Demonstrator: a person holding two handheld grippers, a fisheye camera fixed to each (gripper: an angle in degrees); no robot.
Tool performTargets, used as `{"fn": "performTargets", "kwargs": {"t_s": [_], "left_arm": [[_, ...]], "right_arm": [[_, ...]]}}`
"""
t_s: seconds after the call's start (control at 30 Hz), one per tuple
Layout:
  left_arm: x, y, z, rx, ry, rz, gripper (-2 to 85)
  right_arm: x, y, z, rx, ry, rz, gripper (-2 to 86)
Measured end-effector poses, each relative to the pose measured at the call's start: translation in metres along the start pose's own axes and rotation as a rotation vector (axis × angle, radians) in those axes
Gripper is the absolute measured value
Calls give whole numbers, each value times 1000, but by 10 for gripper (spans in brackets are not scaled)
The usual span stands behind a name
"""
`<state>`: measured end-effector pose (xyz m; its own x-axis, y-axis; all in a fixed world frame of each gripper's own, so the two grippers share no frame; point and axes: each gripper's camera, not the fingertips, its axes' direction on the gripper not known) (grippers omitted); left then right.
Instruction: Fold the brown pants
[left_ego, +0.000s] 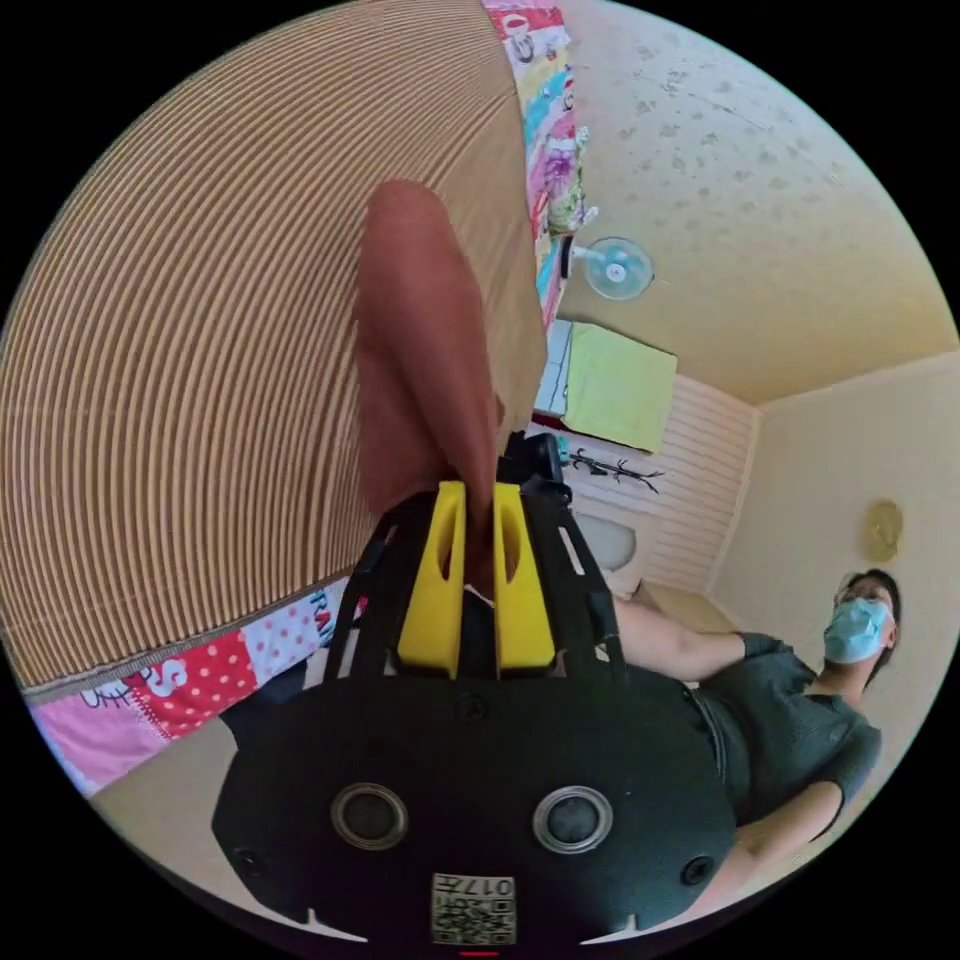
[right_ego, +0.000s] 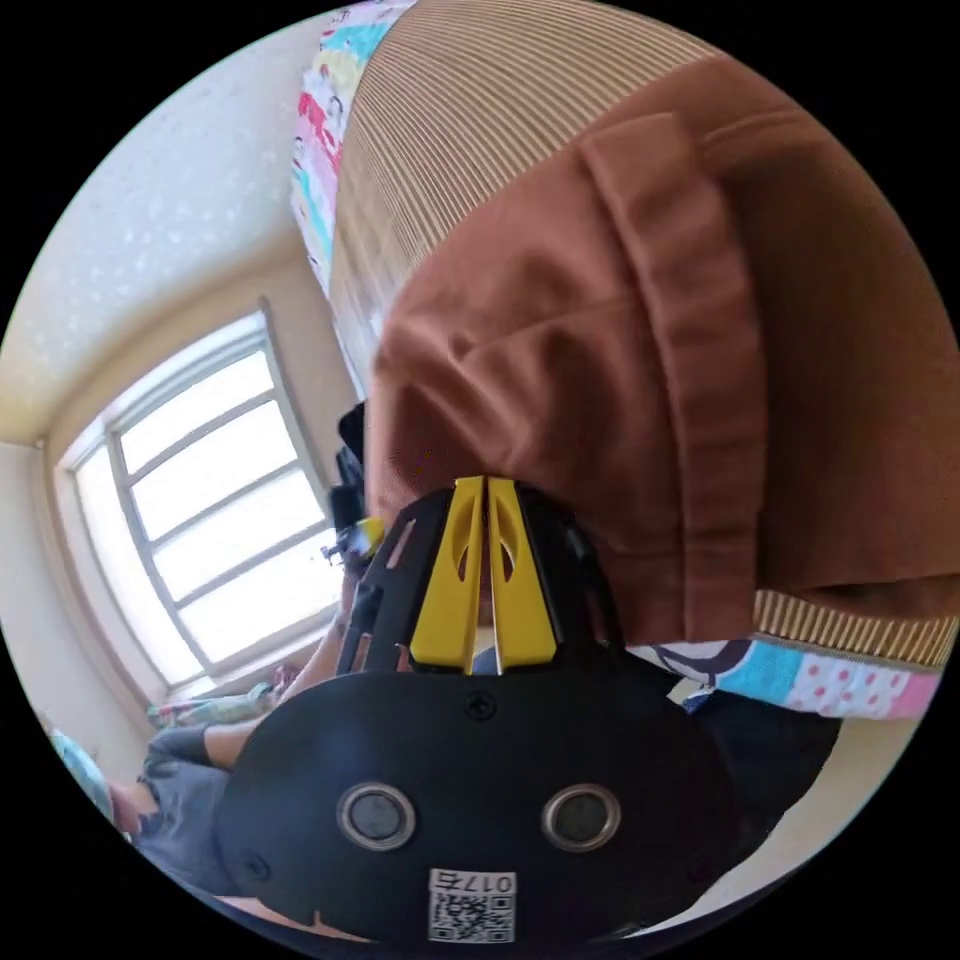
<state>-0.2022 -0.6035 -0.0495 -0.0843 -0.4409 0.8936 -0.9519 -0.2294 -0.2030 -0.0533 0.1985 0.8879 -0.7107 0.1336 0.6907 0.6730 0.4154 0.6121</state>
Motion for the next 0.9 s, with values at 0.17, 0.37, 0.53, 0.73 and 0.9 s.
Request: {"fn": "performTargets", "kwargs": {"t_s": [0.17,0.37,0.53,0.73,0.9], "left_arm": [[92,8,5,-46,-340,187,42],[187,8,22,-132,-576,397,42],[226,-10,112,-190,-636,525,54],[213,-29,241,-497,-528,537,74],[158,-32,199,-370,-727,331,131]], "right_arm": [[-27,14,7,55,-150,110,4],[-26,6,-3,-157,-685,14,3],[-8,-9,-83,-130,-838,-153,3],[123,28,-262,333,-523,194,4],[223,109,-367,507,-420,427,6]]}}
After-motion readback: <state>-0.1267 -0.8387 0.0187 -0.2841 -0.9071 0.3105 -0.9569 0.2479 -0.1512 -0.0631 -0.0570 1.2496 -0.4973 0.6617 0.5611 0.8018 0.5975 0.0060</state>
